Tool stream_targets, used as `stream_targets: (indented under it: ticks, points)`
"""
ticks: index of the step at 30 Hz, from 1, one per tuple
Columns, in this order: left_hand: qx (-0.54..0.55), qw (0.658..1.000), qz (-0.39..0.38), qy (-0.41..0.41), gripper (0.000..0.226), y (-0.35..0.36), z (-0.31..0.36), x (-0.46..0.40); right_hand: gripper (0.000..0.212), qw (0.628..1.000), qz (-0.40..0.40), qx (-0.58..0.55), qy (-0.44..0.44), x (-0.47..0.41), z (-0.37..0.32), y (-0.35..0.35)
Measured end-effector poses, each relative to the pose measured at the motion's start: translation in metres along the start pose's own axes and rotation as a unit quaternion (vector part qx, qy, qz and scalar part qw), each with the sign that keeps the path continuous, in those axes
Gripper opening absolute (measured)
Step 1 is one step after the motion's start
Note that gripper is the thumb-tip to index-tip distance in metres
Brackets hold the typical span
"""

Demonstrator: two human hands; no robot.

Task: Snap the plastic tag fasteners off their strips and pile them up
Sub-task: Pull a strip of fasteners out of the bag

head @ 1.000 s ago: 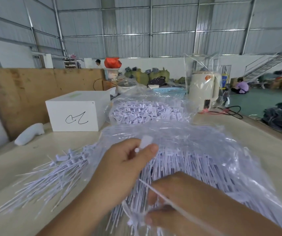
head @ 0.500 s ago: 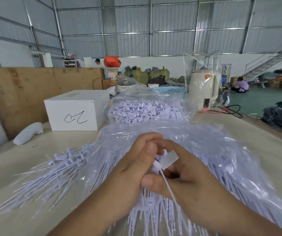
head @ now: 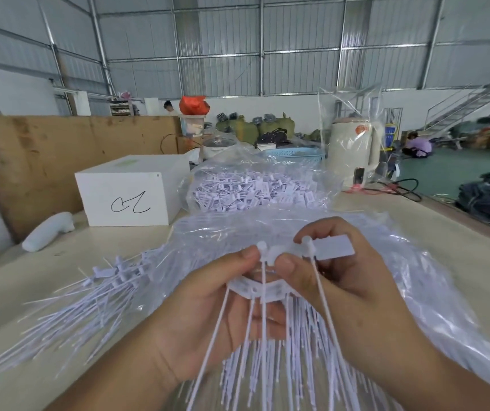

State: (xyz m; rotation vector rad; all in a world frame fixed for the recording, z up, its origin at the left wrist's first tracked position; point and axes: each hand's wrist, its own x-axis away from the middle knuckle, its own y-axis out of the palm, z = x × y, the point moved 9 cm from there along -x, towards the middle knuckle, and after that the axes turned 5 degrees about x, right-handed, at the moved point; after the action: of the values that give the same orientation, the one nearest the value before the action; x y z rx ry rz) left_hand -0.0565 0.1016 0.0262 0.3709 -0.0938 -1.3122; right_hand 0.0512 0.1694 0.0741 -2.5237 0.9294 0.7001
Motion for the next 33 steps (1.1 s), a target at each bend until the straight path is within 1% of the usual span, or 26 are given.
stream_targets:
  ticks: [2,3,4,6,7,8,10,11,13,14,16,18,20,21,23,26,28,30,33]
  points:
    - [0.044,0.998,-0.037,-0.011,0.051,0.005,0.006,-0.001,0.033,0.999,-0.036,0.032,0.018,-0.002,0.004,0.0]
    - [0.044,0.999,-0.024,-0.016,0.049,0.001,0.01,-0.003,0.03,0.995,-0.07,0.067,0.022,-0.004,0.006,0.001]
    - [0.03,0.999,0.006,-0.01,0.047,-0.009,0.012,-0.006,0.026,0.988,-0.11,0.103,0.022,-0.004,0.006,0.005]
    - [-0.009,0.998,0.067,-0.006,0.054,-0.029,0.014,-0.011,0.026,0.973,-0.17,0.154,0.035,-0.002,0.009,0.01]
    - [-0.019,0.997,0.078,-0.005,0.058,-0.032,0.016,-0.012,0.028,0.965,-0.183,0.179,0.057,-0.001,0.012,0.01]
    - [-0.024,0.997,0.08,0.005,0.057,-0.033,0.018,-0.012,0.031,0.956,-0.193,0.207,0.083,0.0,0.016,0.009]
    - [-0.028,0.994,0.094,0.042,0.042,-0.036,0.027,-0.01,0.041,0.932,-0.196,0.279,0.126,0.003,0.021,0.002]
    - [-0.026,0.993,0.101,0.062,0.037,-0.037,0.033,-0.009,0.045,0.913,-0.192,0.33,0.142,0.004,0.023,-0.004]
    - [-0.006,0.988,0.109,0.106,0.038,-0.039,0.045,-0.005,0.045,0.875,-0.203,0.403,0.176,0.007,0.027,-0.012]
    - [0.004,0.986,0.116,0.123,0.04,-0.041,0.05,-0.003,0.043,0.866,-0.211,0.407,0.2,0.01,0.029,-0.014]
    - [0.018,0.981,0.128,0.148,0.042,-0.041,0.061,0.003,0.038,0.86,-0.223,0.398,0.229,0.013,0.033,-0.015]
    - [-0.007,0.973,0.154,0.17,0.037,-0.042,0.07,0.01,0.039,0.866,-0.212,0.399,0.215,0.01,0.029,-0.016]
    - [-0.114,0.955,0.2,0.188,0.029,-0.039,0.076,0.017,0.038,0.894,-0.173,0.373,0.18,0.004,0.018,-0.017]
    - [-0.179,0.939,0.221,0.193,0.033,-0.036,0.078,0.02,0.035,0.905,-0.155,0.36,0.162,0.002,0.011,-0.016]
    - [-0.267,0.912,0.229,0.21,0.043,-0.022,0.077,0.023,0.024,0.915,-0.132,0.357,0.132,0.002,0.0,-0.015]
    - [-0.316,0.888,0.221,0.249,0.043,-0.007,0.079,0.027,0.022,0.92,-0.126,0.355,0.108,0.005,-0.007,-0.009]
    - [-0.34,0.87,0.229,0.273,0.038,-0.003,0.081,0.031,0.02,0.929,-0.142,0.318,0.126,0.006,-0.004,-0.003]
    - [-0.394,0.841,0.232,0.29,0.037,0.006,0.082,0.034,0.021,0.945,-0.156,0.239,0.157,0.009,-0.001,0.0]
    - [-0.453,0.81,0.207,0.309,0.039,0.026,0.078,0.038,0.037,0.949,-0.2,0.137,0.201,0.016,0.008,0.011]
